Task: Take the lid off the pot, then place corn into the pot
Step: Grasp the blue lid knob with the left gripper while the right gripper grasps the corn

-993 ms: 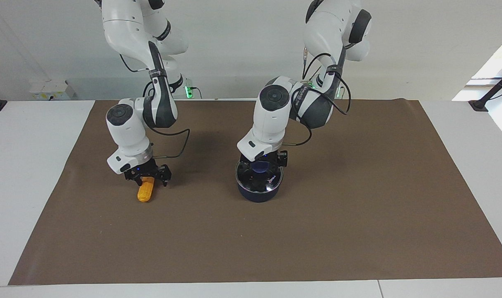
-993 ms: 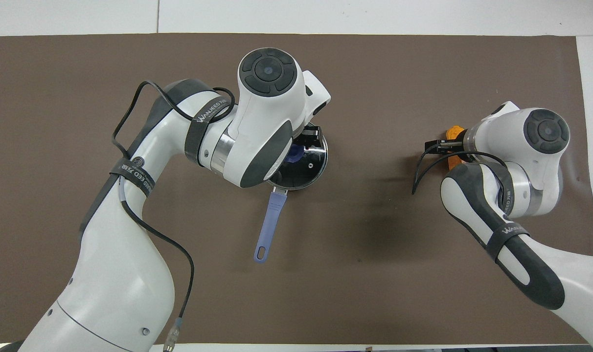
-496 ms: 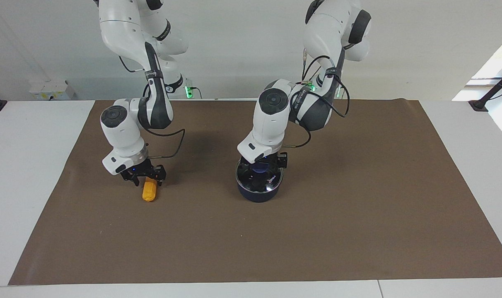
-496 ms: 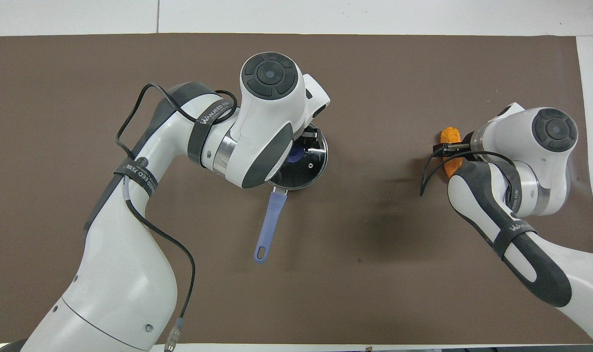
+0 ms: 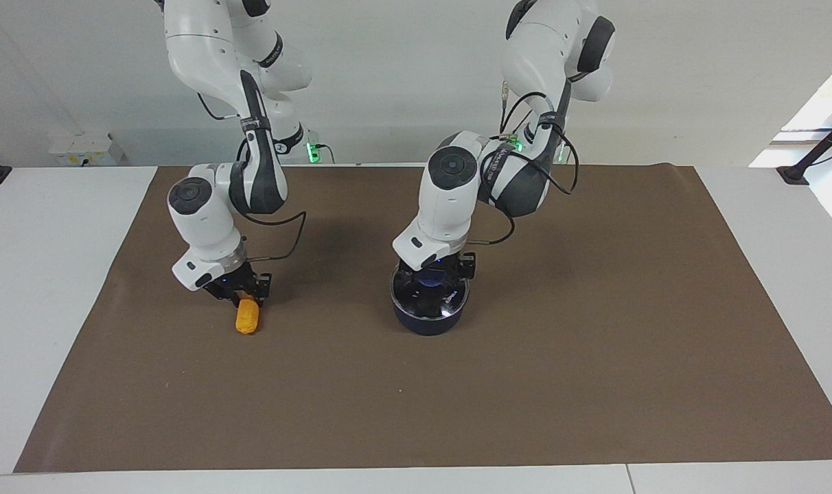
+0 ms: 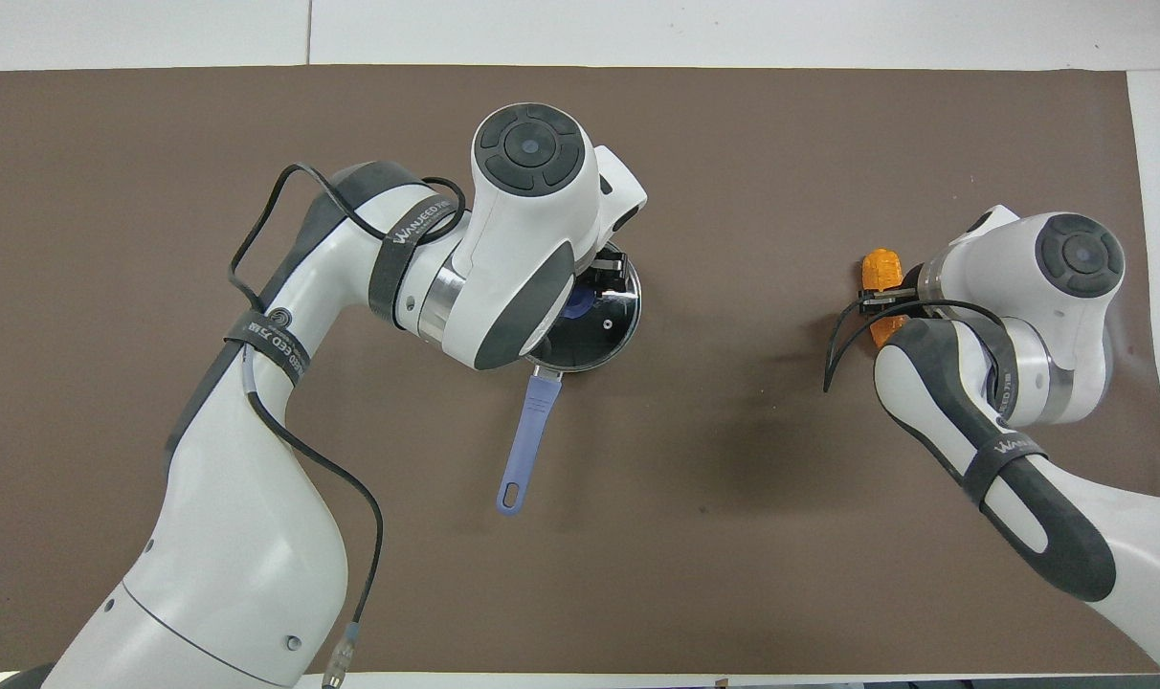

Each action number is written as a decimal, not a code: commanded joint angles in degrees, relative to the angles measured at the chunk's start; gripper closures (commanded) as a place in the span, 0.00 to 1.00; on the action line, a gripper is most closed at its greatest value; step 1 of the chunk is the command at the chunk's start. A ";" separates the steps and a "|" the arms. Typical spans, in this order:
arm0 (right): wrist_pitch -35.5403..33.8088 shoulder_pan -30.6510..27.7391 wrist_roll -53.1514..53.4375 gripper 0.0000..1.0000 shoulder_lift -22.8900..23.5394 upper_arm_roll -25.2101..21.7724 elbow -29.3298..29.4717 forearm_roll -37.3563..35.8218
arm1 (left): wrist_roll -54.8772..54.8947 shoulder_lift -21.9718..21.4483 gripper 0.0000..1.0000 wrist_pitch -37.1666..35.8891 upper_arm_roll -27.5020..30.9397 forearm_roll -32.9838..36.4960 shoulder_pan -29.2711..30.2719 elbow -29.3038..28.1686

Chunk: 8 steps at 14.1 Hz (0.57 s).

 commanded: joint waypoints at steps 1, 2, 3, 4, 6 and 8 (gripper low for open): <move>-0.72 0.28 -2.10 1.00 -0.38 0.48 -0.11 0.51 | -0.61 -0.34 0.19 0.78 0.88 0.74 -0.84 -0.76; -1.76 0.37 -2.10 1.00 -0.29 0.48 0.76 0.42 | -0.61 -0.34 0.21 0.78 0.88 0.74 -0.84 -0.76; -3.25 0.37 -2.10 1.00 -0.03 0.56 2.60 0.42 | -0.61 -0.43 0.23 0.78 0.88 0.82 -0.84 -0.76; -5.97 0.63 -2.01 1.00 0.06 0.82 4.62 0.42 | -0.61 -0.43 0.23 0.69 0.88 0.83 -0.84 -0.76; -9.58 3.78 -1.05 1.00 0.15 0.92 7.96 0.51 | -0.61 -0.43 0.32 0.69 0.88 0.74 -0.84 -0.76; -11.52 4.94 1.75 1.00 0.24 0.92 10.08 0.51 | -0.61 -0.43 0.44 0.69 0.88 0.65 -0.84 -0.76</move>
